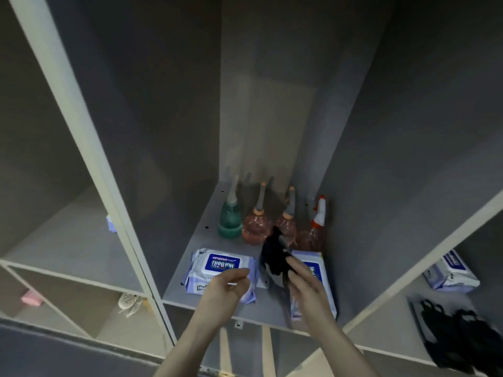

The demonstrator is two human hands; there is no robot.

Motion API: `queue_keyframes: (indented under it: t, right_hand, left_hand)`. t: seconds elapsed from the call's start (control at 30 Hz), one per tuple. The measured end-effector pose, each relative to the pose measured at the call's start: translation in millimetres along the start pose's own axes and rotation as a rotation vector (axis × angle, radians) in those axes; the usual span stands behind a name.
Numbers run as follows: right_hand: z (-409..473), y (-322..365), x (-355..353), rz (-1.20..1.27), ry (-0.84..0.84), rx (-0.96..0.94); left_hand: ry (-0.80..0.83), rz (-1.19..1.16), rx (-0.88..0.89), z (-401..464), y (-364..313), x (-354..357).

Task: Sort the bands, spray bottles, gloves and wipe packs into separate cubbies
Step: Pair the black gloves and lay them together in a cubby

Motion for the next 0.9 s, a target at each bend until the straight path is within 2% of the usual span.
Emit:
queue_keyframes:
  t: [0.1,0.17,0.23,0.27,0.37,0.5,0.67,0.77,0.83,0.9]
  right_hand:
    - [-18,36,21,0.158,0.143,-0.052]
    - [-31,51,33,0.191,0.23,-0.058]
    - [-42,56,45,0.15,0.299,-0.038]
    - [-45,56,49,0.082,0.328,-0.03]
    - [-50,58,60,-0.065,0.343,-0.025]
    - [-49,72,63,0.107,0.224,-0.035]
    - [-42,88,62,0.046,0.063,-0.035]
    - [-41,95,58,0.035,0.013,-0.078]
    - [-43,96,59,0.03,0.045,-0.079]
    - [-45,99,64,0.003,0.09,-0.087]
  left_hand:
    - [0.086,-0.28,-0.071,5,-4,15]
    - [0.194,-0.635,-0.111,7,-15,33]
    - [0.326,-0.901,-0.109,5,-34,49]
    - [0.359,-0.952,-0.075,8,-40,51]
    - [0.32,-0.933,0.041,16,-46,45]
    - [0.275,-0.859,0.199,10,-58,36]
    - [0.195,-0.455,0.36,-13,-78,31]
    - [0.171,-0.439,0.369,-23,-82,26]
    - [0.138,-0.456,0.348,-27,-83,17]
    - [0.171,-0.44,0.356,-32,-87,16]
Point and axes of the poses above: each hand's wrist, its own z-axis towards the middle knuckle, its own x-axis out of the palm, y = z × x, the point moved 10 cm from there along z, towards the middle knuckle, and after that the axes turned 12 degrees about y, right-handed, at the moved point
